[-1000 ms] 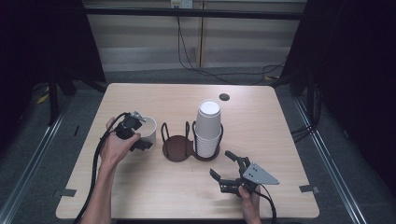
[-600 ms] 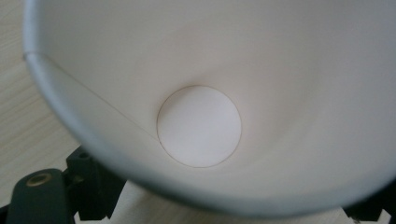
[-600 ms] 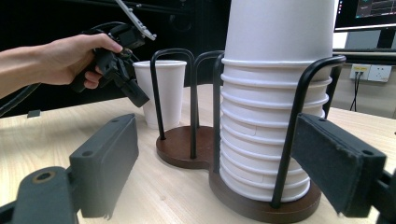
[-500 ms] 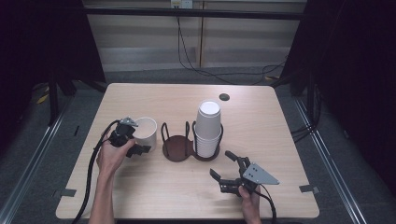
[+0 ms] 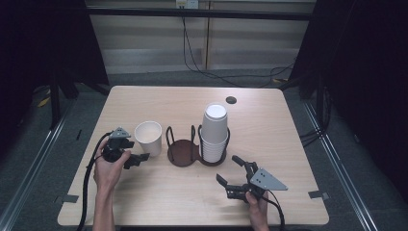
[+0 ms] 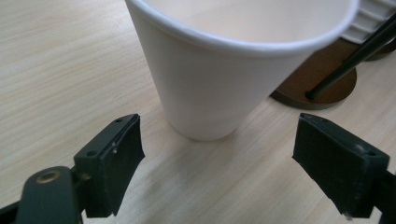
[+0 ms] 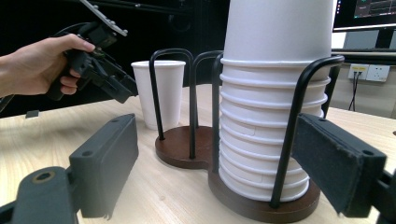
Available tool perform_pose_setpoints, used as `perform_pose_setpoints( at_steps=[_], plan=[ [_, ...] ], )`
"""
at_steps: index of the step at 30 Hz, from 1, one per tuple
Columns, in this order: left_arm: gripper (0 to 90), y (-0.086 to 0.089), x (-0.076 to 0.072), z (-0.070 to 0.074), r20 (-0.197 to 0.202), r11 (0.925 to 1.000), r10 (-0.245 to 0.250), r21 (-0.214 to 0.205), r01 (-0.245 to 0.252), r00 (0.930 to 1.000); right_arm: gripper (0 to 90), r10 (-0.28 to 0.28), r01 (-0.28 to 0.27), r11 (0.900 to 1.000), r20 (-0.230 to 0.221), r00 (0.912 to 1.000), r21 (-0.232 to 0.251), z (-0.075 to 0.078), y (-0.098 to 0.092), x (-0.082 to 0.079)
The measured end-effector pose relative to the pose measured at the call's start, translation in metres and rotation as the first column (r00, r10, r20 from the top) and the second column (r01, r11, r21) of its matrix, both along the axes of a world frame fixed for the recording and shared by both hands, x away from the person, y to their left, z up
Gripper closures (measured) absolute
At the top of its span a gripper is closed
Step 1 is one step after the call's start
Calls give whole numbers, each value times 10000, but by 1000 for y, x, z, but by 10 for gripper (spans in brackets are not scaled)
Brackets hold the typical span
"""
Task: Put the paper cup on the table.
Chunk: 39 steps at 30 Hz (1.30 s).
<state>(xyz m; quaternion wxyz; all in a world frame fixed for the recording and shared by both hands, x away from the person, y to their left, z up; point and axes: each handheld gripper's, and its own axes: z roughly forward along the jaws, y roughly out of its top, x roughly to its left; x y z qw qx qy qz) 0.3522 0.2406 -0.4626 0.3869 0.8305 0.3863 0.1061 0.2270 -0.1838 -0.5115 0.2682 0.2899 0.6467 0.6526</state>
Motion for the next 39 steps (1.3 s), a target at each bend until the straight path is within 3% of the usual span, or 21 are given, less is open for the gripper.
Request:
perform_pose_setpoints(
  at_steps=[4,9,14,19,23,24,25,27,29,30,32,34,37,38,39],
  plan=[
    [157,2,-9,1,416,9983,50,-587,-25,9991,149,5,-5,10000,-17,10000,6,0,0,0],
    [160,4,-24,-3,1008,9905,256,-1371,-116,9946,149,0,0,10000,3,10000,2,0,0,0],
    [161,5,-35,-6,1371,9745,366,-2241,-50,9899,149,-1,1,10000,7,10000,0,0,0,0],
    [162,1,-48,-4,2056,9669,265,-2539,271,9783,148,0,0,10000,-16,10000,9,0,0,0],
    [162,0,-56,-4,2321,9468,229,-3173,534,9724,148,1,-1,10000,-16,10000,8,0,0,0],
    [162,-1,-57,-3,2342,9511,292,-3056,451,9717,148,0,0,10000,11,10000,-1,0,0,0],
    [162,-3,-59,-2,2476,9504,385,-3083,410,9681,148,1,-1,10000,1,10000,0,0,0,0],
    [162,-6,-62,-1,2620,9414,294,-3317,614,9646,148,-5,5,10000,-35,10000,10,0,0,0],
    [162,-10,-66,-2,2814,9443,351,-3236,605,9589,149,-1,1,10000,-18,10000,9,0,0,0],
    [162,-11,-68,-3,2960,9406,407,-3335,633,9543,148,-1,1,10000,-17,10000,5,0,0,0],
    [161,-13,-71,-7,2988,9303,402,-3593,733,9535,149,-2,2,10000,11,10000,-4,0,0,0],
    [161,-15,-73,-9,3045,9342,246,-3460,865,9522,148,-5,5,10000,7,10000,-4,0,0,0],
    [162,-24,-78,-9,3326,9326,86,-3429,1124,9430,148,-1,1,10000,10,10000,-6,0,0,0],
    [162,-26,-80,-10,3402,9302,200,-3510,1072,9402,148,-6,6,10000,-24,10000,5,0,0,0],
    [162,-29,-81,-13,3459,9203,255,-3744,1131,9379,148,-4,4,10000,-15,10000,4,0,0,0]
  ],
)
